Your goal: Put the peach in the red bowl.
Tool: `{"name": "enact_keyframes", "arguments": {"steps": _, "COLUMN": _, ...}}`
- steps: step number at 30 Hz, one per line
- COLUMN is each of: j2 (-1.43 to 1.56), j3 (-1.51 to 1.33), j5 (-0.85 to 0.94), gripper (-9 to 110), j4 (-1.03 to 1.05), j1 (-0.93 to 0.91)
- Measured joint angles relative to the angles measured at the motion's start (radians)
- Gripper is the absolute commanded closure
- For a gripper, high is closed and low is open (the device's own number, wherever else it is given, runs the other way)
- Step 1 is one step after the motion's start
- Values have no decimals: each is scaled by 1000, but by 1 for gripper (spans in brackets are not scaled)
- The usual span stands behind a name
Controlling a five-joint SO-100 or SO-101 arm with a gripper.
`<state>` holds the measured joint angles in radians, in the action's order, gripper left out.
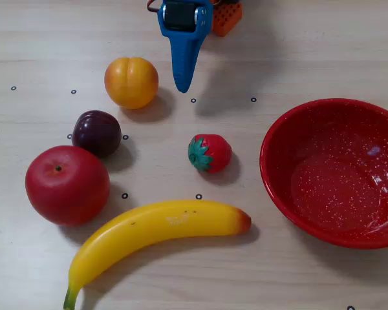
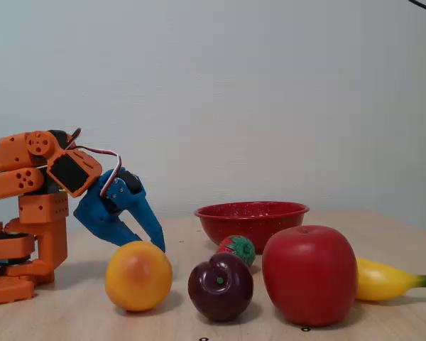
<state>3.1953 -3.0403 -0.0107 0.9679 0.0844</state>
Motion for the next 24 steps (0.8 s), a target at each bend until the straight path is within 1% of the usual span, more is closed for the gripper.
{"name": "enact_keyframes", "arguments": {"steps": 2, "j2": 0, "j3": 0, "j5": -20, "gripper": 101, "j4": 0, "j1": -11}}
{"name": "enact_keyframes", "arguments": {"steps": 4, "j2": 2, "j3": 0, "j5": -109, "gripper": 101, "j4": 0, "j1": -94}}
{"name": "enact_keyframes", "arguments": {"steps": 13, "j2": -9, "j3": 6, "j5": -115, "gripper": 101, "j4": 0, "j1": -98}}
{"name": "enact_keyframes", "arguments": {"steps": 17, "j2": -176, "j3": 58, "j5": -120, "gripper": 101, "j4": 0, "j1": -98}}
{"name": "enact_keyframes", "arguments": {"steps": 22, "j2": -443, "j3": 336, "j5": -169, "gripper": 101, "j4": 3, "j1": -95}}
{"name": "enact_keyframes", "arguments": {"steps": 24, "j2": -557, "j3": 460, "j5": -184, "gripper": 101, "j4": 28, "j1": -57}}
